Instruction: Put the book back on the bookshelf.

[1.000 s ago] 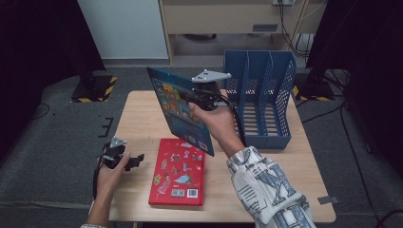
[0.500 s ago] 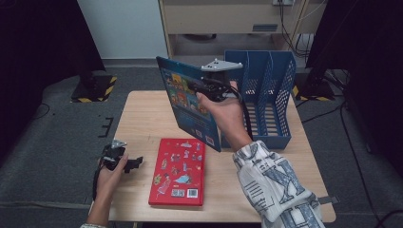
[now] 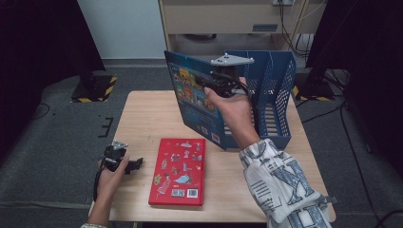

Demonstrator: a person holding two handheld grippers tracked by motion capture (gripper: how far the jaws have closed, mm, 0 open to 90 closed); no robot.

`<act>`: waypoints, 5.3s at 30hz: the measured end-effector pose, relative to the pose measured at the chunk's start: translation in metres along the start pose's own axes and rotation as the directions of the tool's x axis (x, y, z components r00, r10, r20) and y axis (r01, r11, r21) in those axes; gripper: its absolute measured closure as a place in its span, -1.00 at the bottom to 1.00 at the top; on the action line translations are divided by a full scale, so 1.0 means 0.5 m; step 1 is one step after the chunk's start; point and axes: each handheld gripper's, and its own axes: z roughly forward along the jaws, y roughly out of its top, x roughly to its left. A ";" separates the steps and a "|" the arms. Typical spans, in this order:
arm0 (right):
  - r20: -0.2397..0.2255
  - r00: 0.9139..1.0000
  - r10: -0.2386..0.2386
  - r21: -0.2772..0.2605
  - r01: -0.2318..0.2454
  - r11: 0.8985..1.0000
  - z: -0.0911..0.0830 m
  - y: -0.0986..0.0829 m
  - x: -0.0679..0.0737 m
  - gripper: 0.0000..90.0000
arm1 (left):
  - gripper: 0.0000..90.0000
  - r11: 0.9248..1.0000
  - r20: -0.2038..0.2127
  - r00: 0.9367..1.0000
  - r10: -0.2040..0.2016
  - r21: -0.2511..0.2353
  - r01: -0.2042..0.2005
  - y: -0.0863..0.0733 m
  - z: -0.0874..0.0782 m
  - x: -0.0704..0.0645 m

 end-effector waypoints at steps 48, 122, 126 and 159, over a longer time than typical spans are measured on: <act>0.141 0.988 0.065 -0.031 -0.061 0.998 -0.143 0.001 -0.107 0.84 | -1.00 0.999 -0.008 1.000 -0.005 -0.049 0.004 -0.012 0.003 -0.004; 0.403 0.905 0.136 -0.044 -0.130 0.991 -0.045 -0.002 -0.218 0.83 | -1.00 0.999 0.008 1.000 0.015 -0.046 -0.014 -0.008 0.005 -0.011; 0.413 0.897 0.158 -0.075 -0.140 0.987 -0.038 -0.004 -0.221 0.83 | -1.00 0.999 0.009 1.000 0.017 -0.046 -0.016 -0.008 0.006 -0.011; 0.433 0.883 0.183 -0.205 -0.102 0.974 -0.012 -0.072 -0.213 0.83 | -1.00 0.998 0.015 1.000 0.022 -0.052 -0.021 -0.006 0.008 -0.013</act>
